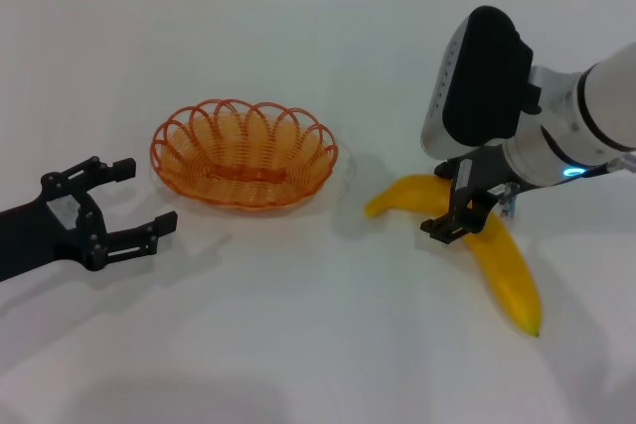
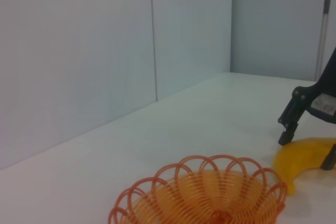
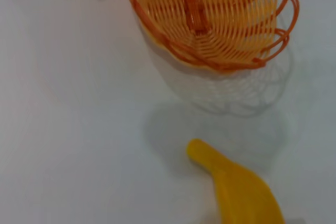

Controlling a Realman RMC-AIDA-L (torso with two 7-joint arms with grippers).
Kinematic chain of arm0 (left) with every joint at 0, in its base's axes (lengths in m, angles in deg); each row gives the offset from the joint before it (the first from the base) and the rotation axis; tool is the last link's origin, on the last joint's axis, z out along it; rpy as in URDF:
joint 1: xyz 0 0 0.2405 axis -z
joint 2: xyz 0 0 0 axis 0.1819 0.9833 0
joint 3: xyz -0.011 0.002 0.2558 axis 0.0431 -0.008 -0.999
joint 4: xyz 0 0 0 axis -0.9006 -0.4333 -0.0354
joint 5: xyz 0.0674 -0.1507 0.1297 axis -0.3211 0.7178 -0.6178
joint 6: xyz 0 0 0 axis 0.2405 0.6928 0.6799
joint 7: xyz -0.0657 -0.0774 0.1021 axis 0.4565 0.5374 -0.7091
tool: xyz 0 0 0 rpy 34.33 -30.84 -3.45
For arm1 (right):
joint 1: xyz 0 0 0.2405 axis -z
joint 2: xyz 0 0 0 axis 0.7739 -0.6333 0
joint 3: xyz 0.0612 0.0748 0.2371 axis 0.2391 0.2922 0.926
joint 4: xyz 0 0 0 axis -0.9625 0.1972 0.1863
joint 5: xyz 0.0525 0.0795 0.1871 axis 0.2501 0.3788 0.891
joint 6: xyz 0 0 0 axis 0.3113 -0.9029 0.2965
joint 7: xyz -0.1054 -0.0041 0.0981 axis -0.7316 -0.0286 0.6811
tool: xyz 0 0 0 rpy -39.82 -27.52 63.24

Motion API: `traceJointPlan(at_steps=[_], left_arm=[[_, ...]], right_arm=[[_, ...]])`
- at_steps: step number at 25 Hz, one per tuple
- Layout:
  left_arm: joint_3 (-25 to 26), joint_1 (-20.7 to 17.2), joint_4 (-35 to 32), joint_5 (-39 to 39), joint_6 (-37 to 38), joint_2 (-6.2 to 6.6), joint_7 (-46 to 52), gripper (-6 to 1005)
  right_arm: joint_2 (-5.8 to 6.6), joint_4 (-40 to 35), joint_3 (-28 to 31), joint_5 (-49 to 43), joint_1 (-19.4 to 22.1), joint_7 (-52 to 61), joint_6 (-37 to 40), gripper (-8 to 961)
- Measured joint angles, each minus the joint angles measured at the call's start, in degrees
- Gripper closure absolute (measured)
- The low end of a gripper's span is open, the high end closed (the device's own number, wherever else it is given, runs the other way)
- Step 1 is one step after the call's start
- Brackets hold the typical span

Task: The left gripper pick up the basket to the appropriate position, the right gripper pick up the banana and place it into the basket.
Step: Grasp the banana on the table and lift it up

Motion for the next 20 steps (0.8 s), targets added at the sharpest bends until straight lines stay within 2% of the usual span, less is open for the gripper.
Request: traceJointPlan(at_steps=[20], left_arm=[[0.0,0.39,0.0,0.24,0.0,-0.06,-0.14,91]], right_arm=[[0.0,0.83,-0.01,-0.09,-1.49,0.27,0.01,218]])
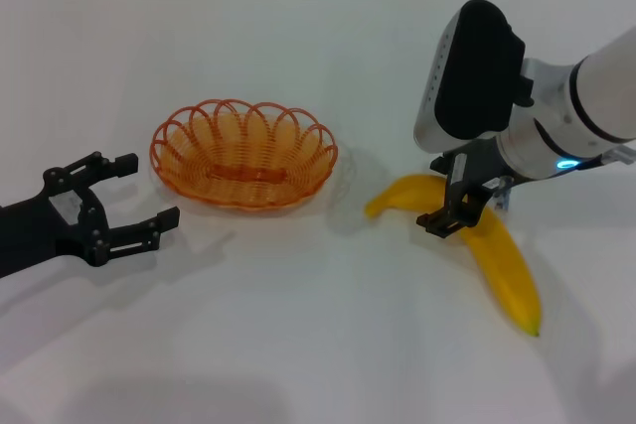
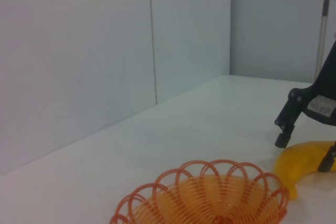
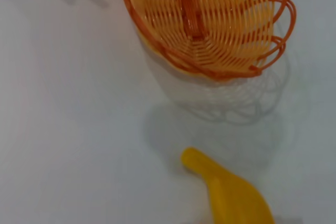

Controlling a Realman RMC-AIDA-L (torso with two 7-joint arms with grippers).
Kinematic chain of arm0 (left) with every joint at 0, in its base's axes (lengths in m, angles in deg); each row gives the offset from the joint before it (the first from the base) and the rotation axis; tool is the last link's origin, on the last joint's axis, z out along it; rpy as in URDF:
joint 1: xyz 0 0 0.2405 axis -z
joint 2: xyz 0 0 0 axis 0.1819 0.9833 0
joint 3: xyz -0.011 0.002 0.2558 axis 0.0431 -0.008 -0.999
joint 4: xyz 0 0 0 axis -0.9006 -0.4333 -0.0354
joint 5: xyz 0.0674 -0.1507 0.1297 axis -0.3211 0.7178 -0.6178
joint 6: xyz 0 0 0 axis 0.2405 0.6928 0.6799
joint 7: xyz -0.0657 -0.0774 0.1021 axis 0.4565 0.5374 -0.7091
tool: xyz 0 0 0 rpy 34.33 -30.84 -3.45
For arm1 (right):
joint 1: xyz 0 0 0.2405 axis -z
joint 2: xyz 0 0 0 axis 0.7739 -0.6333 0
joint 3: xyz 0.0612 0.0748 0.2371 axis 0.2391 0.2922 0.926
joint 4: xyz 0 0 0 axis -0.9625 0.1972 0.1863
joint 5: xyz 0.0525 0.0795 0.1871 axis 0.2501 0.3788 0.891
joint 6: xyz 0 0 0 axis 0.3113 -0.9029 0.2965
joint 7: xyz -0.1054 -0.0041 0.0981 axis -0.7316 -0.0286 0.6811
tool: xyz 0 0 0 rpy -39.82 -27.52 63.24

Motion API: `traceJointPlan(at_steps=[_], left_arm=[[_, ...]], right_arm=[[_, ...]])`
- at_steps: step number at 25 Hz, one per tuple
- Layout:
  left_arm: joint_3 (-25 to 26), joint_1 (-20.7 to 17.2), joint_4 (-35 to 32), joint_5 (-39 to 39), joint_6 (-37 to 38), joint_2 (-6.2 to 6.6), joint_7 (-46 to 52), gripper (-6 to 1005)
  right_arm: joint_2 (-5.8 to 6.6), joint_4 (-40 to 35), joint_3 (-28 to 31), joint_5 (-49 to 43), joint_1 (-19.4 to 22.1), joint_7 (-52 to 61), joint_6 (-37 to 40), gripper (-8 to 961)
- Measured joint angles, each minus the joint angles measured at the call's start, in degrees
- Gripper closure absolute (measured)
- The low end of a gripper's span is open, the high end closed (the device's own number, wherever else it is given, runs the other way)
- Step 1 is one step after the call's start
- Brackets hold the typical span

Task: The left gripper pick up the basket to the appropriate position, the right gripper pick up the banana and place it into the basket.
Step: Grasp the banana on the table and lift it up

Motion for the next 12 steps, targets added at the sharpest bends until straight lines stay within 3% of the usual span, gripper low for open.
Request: traceJointPlan(at_steps=[12], left_arm=[[0.0,0.58,0.0,0.07,0.0,-0.03,0.0,92]], right_arm=[[0.0,0.32,0.0,-1.3,-0.45,0.01,0.08,220]])
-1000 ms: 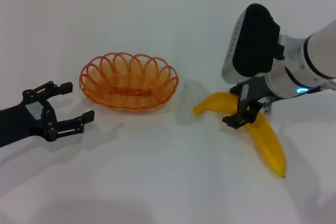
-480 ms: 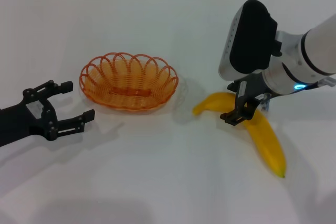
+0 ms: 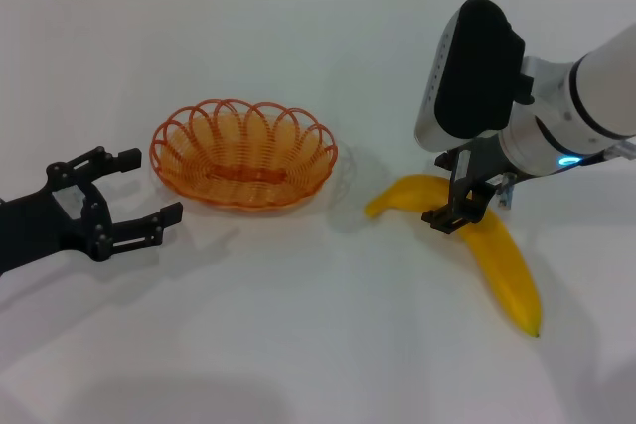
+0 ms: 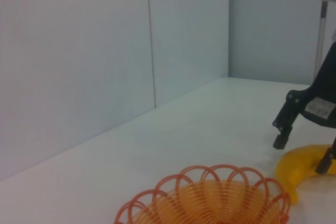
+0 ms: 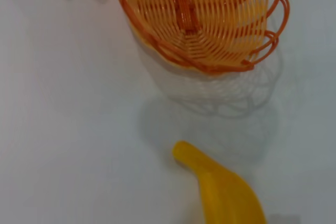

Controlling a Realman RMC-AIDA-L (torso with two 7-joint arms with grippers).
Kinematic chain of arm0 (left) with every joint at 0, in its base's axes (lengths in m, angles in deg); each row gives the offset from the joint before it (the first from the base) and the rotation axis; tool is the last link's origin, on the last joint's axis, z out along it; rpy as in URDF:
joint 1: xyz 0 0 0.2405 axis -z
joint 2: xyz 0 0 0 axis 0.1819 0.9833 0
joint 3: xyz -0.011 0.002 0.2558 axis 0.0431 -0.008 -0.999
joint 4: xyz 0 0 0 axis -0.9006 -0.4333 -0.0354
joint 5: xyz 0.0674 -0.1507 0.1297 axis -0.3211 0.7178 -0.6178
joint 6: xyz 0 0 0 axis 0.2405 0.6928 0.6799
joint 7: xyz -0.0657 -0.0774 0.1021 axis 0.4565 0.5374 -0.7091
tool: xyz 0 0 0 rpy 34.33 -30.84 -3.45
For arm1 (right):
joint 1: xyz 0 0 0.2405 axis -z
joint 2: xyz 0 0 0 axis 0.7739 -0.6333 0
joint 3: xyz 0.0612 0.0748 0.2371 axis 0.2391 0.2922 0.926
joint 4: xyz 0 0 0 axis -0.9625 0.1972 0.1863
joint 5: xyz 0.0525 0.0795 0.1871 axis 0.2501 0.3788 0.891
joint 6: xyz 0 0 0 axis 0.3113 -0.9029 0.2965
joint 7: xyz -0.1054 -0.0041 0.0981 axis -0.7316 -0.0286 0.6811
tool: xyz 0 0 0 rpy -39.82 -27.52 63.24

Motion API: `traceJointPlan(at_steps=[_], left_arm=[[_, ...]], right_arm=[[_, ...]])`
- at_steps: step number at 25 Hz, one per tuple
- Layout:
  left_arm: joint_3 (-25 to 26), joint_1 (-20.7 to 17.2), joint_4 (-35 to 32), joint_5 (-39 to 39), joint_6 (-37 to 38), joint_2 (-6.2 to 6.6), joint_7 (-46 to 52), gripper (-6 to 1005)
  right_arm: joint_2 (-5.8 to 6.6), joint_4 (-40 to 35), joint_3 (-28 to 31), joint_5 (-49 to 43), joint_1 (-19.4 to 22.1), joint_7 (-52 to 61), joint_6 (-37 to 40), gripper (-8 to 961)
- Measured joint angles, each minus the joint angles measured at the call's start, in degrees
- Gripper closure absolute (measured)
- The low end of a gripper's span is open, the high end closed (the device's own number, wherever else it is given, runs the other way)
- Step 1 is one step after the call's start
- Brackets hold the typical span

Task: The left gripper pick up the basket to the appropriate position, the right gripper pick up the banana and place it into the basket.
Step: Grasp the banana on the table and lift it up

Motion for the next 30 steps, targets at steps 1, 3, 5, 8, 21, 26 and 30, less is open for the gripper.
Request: traceJointPlan(at_steps=[1,3,5,8,21,26,30], left_arm=[[0.0,0.02,0.0,0.0,0.0,0.0,0.0,92],[0.0,0.03,0.0,0.0,0.0,0.0,0.0,92],[0.0,0.03,0.04,-0.03,0.0,0.0,0.0,92],[0.0,0.04,0.06,-0.04,0.0,0.0,0.0,92],[0.0,0.03,0.09,-0.05,0.08,0.0,0.0,92],[0.0,0.03,0.09,-0.06,0.09,0.0,0.0,92],[0.0,-0.08,0.09,-0.03,0.1,0.0,0.0,92]], right_arm=[[0.0,0.33,0.0,-0.01,-0.2,0.0,0.01,220],[0.0,1.33,0.0,0.0,-0.83,0.02,0.01,220],[-0.02,2.25,0.0,0.06,-1.39,0.06,0.01,221],[-0.09,3.18,0.0,0.2,-1.82,0.07,0.01,221],[0.0,3.33,0.68,0.39,-2.51,1.58,-0.35,408],[0.0,3.08,0.51,0.36,-2.53,1.6,-0.22,458],[0.01,-0.03,0.65,0.49,-1.84,1.6,-0.18,463]])
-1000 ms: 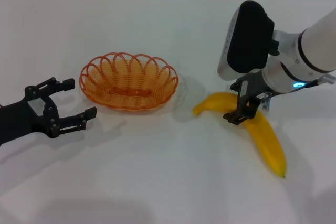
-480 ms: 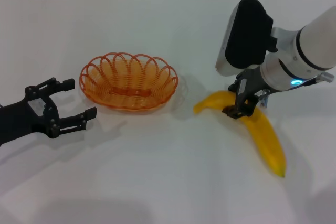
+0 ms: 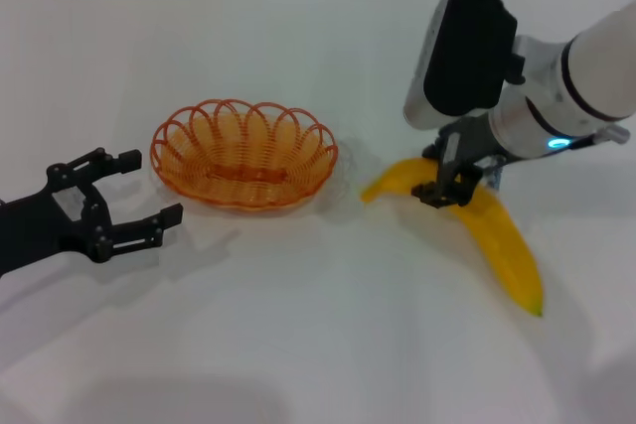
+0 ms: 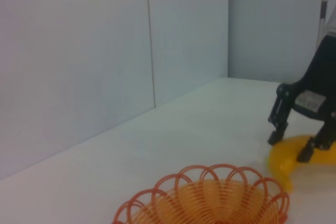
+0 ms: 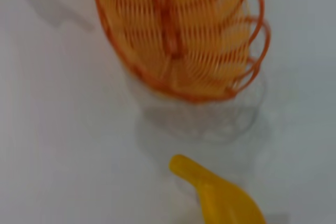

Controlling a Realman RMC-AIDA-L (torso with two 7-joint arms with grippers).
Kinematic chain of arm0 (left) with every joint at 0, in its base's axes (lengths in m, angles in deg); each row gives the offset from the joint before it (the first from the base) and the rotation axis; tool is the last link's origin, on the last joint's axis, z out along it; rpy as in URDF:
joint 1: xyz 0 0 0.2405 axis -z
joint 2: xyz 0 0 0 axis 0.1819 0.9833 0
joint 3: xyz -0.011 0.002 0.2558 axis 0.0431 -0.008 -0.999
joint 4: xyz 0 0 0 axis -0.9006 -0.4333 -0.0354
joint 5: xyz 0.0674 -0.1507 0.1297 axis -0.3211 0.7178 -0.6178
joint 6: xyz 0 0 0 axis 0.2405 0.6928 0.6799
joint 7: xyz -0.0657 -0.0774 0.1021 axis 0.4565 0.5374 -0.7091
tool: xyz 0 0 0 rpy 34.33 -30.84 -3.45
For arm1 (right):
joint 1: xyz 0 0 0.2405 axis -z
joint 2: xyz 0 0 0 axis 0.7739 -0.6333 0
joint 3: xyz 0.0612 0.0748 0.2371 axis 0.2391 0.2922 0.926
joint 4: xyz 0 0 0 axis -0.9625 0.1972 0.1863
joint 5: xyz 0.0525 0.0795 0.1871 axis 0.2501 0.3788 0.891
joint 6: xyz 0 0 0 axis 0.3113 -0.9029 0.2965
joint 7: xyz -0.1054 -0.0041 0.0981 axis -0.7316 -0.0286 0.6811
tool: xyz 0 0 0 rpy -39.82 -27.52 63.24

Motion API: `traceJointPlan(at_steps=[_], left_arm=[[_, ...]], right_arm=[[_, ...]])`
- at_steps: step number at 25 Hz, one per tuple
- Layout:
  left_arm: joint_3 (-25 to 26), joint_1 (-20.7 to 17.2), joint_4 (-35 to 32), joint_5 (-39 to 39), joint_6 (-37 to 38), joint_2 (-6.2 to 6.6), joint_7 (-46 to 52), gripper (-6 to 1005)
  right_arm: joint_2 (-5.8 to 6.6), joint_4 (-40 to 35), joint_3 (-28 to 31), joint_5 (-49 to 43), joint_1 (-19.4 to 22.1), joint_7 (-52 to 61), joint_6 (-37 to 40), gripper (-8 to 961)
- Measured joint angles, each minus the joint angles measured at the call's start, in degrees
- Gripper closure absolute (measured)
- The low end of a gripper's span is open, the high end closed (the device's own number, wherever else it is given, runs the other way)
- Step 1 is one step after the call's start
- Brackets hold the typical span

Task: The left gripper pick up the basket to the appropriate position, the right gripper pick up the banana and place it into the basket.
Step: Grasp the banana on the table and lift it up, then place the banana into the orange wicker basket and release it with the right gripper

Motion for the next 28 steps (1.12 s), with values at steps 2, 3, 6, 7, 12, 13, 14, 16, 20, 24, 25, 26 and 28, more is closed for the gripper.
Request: traceJointPlan(at_steps=[2,3,6,7,12,13,14,16,20,24,25,26,28], left_arm=[[0.0,-0.05,0.0,0.01,0.0,0.0,0.0,92],[0.0,-0.06,0.0,0.01,0.0,0.0,0.0,92],[0.0,-0.09,0.0,0.01,0.0,-0.02,-0.02,92],[0.0,-0.11,0.0,0.01,0.0,-0.04,-0.04,92],[0.0,-0.17,0.0,0.03,-0.01,-0.1,-0.49,92],[0.0,-0.1,0.03,0.06,0.0,-0.13,-0.59,92],[0.01,-0.07,0.06,0.09,0.02,-0.14,-0.6,92],[0.04,0.05,0.27,0.36,0.12,-0.15,-0.67,92],[0.04,0.2,1.34,1.47,0.19,-0.23,-2.2,92],[0.0,0.32,2.18,2.43,0.2,-0.26,-3.73,92],[0.0,0.41,2.21,2.45,0.21,-0.26,-3.76,92],[0.0,0.54,2.31,2.44,0.21,-0.26,-3.73,92],[0.0,0.84,2.79,2.32,0.14,-0.26,-3.66,92]], right_arm=[[0.0,-2.76,0.03,0.02,0.92,0.0,0.01,465],[0.0,-4.21,0.04,0.02,1.42,0.0,0.02,466],[-0.01,-8.12,0.05,0.14,2.33,-0.14,-0.07,466],[-0.03,-9.32,-0.01,0.42,2.46,-0.29,-0.18,467],[-0.04,-13.03,-0.96,2.28,1.47,-1.56,-0.6,468],[-0.08,-13.22,-1.16,2.57,0.87,-1.96,-0.81,468],[-0.13,-13.07,-1.31,3.14,0.09,-2.45,-1.12,468],[-0.14,-12.51,-1.64,4.81,-1.36,-3.59,-1.77,468],[-0.05,-10.75,-3.17,7.04,-4.22,-5.0,-4.07,469],[-0.19,-6.81,-5.51,7.26,-7.84,-5.25,-6.78,470],[-0.23,-5.61,-6.04,7.26,-8.94,-5.13,-7.52,470],[-0.27,-4.51,-6.49,7.26,-9.8,-5.0,-8.23,470],[-0.39,-2.08,-7.61,7.31,-11.76,-4.79,-9.66,470]])
